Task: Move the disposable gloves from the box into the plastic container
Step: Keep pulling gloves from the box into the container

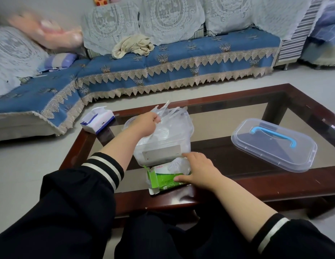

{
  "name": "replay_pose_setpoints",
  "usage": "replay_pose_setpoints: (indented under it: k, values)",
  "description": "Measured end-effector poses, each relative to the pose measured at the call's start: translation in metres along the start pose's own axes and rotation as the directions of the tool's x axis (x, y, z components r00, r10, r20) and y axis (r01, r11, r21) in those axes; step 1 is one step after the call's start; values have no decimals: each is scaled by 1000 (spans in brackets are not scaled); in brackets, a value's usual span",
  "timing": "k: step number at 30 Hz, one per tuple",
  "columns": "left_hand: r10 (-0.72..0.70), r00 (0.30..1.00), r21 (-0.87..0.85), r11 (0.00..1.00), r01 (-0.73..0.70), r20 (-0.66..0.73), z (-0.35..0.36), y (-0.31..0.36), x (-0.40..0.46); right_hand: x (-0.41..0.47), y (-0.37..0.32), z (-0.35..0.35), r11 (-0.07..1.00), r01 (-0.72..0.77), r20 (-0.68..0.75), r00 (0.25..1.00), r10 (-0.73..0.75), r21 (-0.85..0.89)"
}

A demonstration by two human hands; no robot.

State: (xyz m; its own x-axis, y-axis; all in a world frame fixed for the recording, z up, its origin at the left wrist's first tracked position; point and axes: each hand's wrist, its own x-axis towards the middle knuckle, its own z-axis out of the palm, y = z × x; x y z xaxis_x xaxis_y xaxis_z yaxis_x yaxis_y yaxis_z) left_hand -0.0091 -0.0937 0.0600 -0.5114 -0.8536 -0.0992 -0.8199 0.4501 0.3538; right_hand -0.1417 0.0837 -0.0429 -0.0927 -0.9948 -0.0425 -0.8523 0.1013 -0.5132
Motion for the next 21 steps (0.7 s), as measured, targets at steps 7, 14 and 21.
replay_pose_setpoints:
  k: [7, 14, 21]
  values:
    - [56, 998, -13, 998, -56, -6, 24, -19, 1, 35, -59, -54, 906, 402, -605, 757, -247, 133]
    - [94, 993, -81, 993, -88, 76, 20, -31, 3, 146, -71, -70, 965, -23, 257, 962, 92, -260]
    - [-182, 917, 434, 901, 11, 354, 18, -42, 14, 177, -52, -36, 860, -55, 431, 848, 308, -507]
